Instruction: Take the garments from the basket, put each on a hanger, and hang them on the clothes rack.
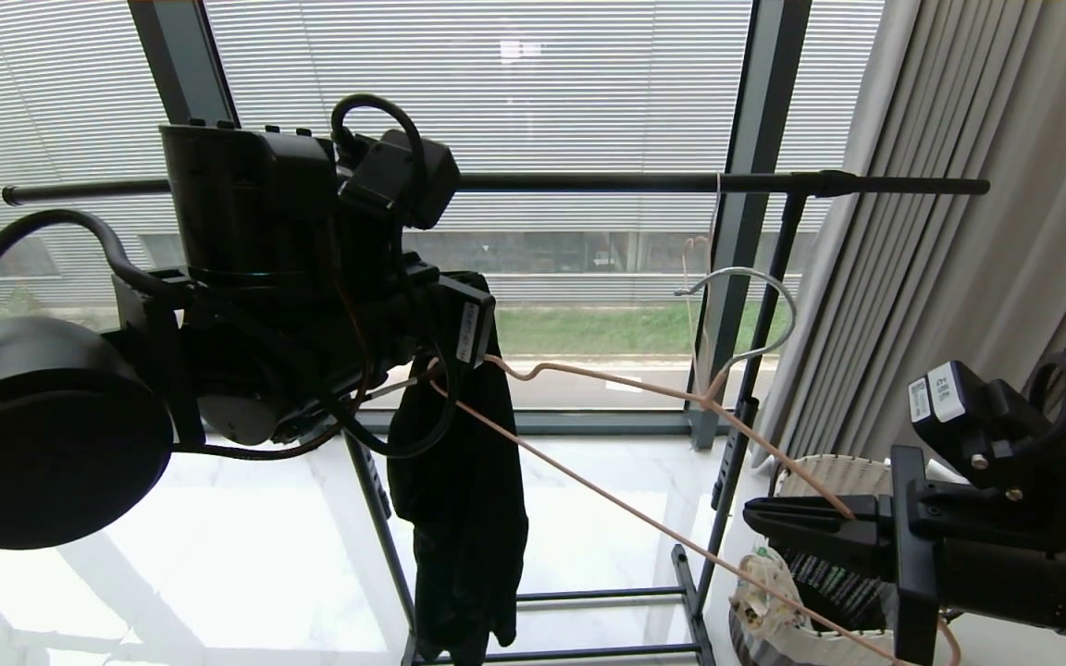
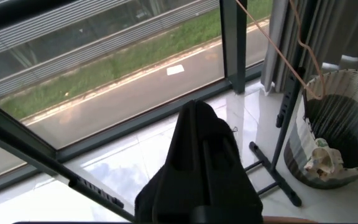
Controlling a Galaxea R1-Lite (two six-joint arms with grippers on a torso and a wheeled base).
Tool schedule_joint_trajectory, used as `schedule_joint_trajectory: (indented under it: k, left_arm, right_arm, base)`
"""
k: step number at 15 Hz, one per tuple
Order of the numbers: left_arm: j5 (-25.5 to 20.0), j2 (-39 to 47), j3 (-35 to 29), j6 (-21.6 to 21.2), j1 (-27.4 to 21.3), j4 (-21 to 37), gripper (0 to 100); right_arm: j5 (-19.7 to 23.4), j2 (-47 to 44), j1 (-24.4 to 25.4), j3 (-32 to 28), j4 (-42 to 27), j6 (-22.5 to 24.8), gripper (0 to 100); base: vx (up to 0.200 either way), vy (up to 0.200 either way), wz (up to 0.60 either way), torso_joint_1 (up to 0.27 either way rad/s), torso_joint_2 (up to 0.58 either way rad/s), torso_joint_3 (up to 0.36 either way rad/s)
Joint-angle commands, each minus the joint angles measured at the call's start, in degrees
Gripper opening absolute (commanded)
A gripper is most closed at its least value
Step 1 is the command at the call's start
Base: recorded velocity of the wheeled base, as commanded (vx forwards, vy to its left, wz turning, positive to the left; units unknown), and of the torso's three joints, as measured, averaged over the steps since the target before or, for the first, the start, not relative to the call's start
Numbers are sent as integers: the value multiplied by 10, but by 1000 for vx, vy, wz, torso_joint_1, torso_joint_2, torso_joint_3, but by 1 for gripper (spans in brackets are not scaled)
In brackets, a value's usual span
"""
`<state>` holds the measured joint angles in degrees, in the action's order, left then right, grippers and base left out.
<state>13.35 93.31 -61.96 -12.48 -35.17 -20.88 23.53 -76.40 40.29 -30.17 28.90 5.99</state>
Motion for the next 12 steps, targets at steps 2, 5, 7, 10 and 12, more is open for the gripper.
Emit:
schedule_joint_trajectory:
  k: [2, 5, 7, 10, 12]
  left_arm:
    - [2, 0, -1, 0, -4, 0, 0]
    - [4, 1, -3, 0, 10, -1, 0]
    - [4, 4, -3, -1, 20, 0, 0]
    - [5, 4, -2, -1, 21, 0, 0]
    - [7, 4, -3, -2, 21, 0, 0]
  right_arm:
    - [0, -3, -25, 2, 1, 0, 0]
    - [1, 20, -36, 15, -2, 0, 0]
    - [0, 38, -37, 17, -3, 1, 0]
    - [-2, 48, -43, 17, -4, -4, 0]
    - [-2, 51, -43, 18, -5, -4, 0]
  base:
    - [0, 0, 0, 0, 0, 0]
    - [0, 0, 0, 0, 0, 0]
    - [0, 0, 0, 0, 0, 0]
    - [0, 0, 0, 0, 0, 0]
    - [0, 0, 0, 0, 0, 0]
